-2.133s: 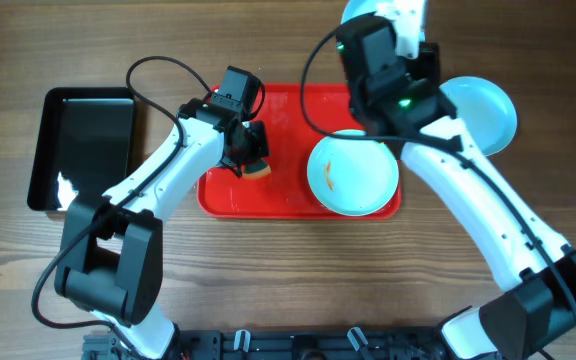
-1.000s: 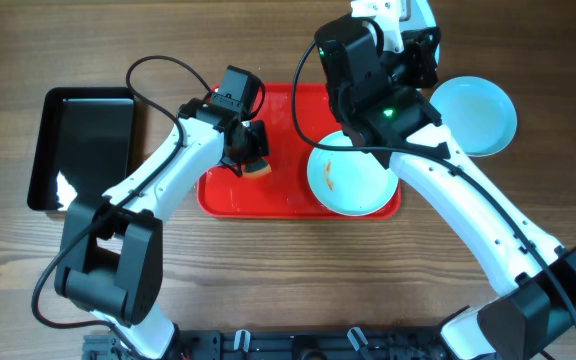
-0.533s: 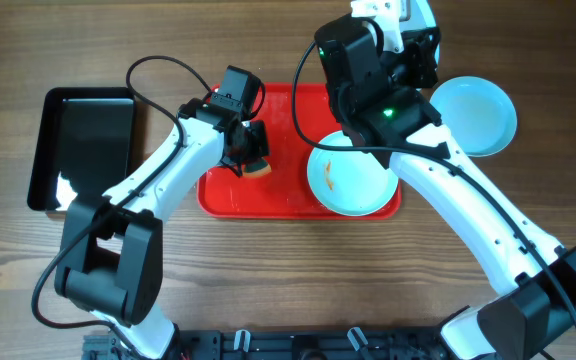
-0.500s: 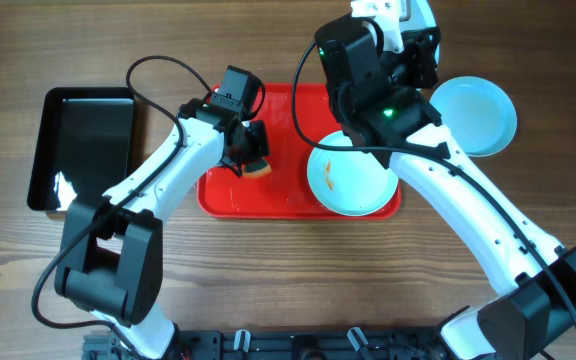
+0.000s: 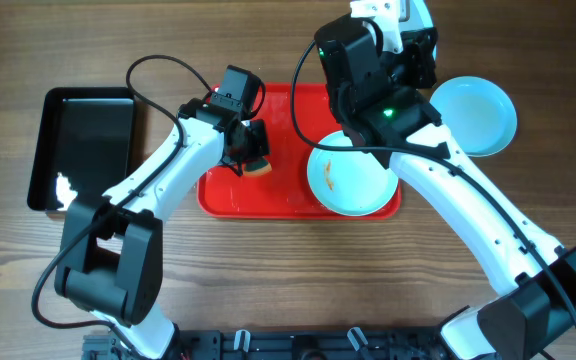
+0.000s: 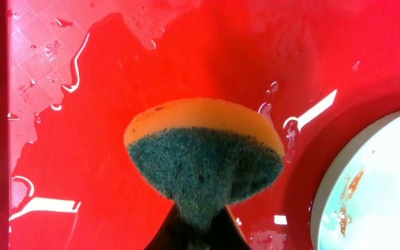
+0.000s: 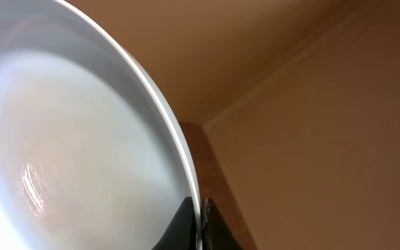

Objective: Clean dirty plates on tray and stack at the side
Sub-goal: 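Lower the held plate onto the plate at the right and release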

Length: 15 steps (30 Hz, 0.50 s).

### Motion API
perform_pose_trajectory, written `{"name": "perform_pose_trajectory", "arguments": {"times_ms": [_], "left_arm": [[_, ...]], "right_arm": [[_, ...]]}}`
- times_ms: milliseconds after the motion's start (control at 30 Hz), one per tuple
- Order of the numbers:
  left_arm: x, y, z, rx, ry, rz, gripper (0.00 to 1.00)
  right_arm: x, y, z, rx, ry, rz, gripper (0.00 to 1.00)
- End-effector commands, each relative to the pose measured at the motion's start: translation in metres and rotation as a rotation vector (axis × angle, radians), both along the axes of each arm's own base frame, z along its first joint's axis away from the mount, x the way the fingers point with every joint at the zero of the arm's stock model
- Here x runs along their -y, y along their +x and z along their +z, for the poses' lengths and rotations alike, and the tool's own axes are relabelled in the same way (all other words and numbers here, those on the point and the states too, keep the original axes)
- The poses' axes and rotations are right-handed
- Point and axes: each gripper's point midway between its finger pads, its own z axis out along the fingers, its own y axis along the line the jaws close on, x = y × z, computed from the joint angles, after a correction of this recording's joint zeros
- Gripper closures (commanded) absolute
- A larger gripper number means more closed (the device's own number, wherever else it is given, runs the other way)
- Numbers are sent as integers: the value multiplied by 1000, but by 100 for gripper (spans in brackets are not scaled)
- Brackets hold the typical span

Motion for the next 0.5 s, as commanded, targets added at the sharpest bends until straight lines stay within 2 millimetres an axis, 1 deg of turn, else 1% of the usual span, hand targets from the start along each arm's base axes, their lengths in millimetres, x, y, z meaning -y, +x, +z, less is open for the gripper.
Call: {"name": "perform_pose_trajectory", "arguments": {"times_ms": [0, 300, 467], "left_arm": [[0, -2, -4, -13, -7, 9, 96], [0, -2, -4, -13, -7, 9, 96], [0, -2, -4, -13, -7, 9, 96]], "right_arm": [[-1, -1, 3, 23, 35, 11, 96], [-1, -1, 3, 22, 34, 11, 96], [2, -1, 3, 20, 33, 4, 96]]}}
